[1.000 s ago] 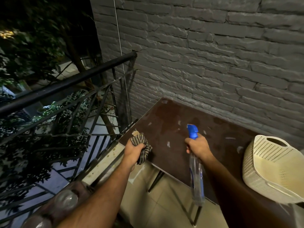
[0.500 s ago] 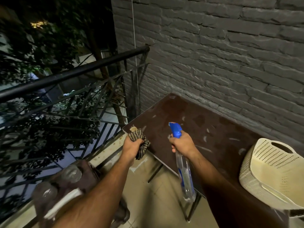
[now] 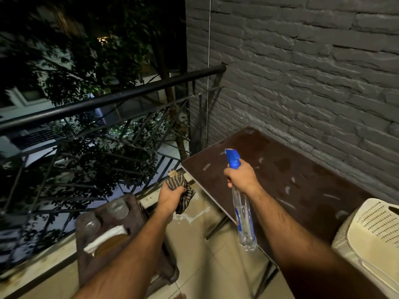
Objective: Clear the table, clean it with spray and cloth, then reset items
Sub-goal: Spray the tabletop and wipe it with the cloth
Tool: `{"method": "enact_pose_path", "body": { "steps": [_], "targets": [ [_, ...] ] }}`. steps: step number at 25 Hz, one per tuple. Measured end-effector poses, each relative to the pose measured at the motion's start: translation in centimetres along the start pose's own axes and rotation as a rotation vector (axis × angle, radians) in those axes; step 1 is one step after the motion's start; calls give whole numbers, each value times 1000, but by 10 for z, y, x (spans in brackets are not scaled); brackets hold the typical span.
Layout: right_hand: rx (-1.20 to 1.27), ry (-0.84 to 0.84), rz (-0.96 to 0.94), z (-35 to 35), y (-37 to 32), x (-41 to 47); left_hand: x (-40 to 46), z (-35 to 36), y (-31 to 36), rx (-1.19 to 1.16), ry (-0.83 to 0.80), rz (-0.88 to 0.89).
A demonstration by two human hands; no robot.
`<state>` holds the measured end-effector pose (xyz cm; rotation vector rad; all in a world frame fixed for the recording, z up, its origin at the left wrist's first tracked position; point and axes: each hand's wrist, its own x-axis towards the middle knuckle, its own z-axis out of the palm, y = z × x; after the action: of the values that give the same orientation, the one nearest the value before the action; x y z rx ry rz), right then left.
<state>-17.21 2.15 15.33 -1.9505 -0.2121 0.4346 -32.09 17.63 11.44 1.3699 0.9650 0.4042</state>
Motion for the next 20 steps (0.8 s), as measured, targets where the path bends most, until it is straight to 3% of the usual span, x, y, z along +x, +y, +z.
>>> {"method": "enact_pose_path", "body": {
  "steps": [6, 13, 20],
  "targets": [
    [8, 180, 30, -30, 11, 5, -5, 4, 1, 14, -8, 22],
    [83, -100, 106, -35, 33, -17, -10, 27, -7, 7, -66, 21],
    [27, 33, 175, -67, 63, -31, -12, 55, -18, 45, -121, 19]
  ]
}}
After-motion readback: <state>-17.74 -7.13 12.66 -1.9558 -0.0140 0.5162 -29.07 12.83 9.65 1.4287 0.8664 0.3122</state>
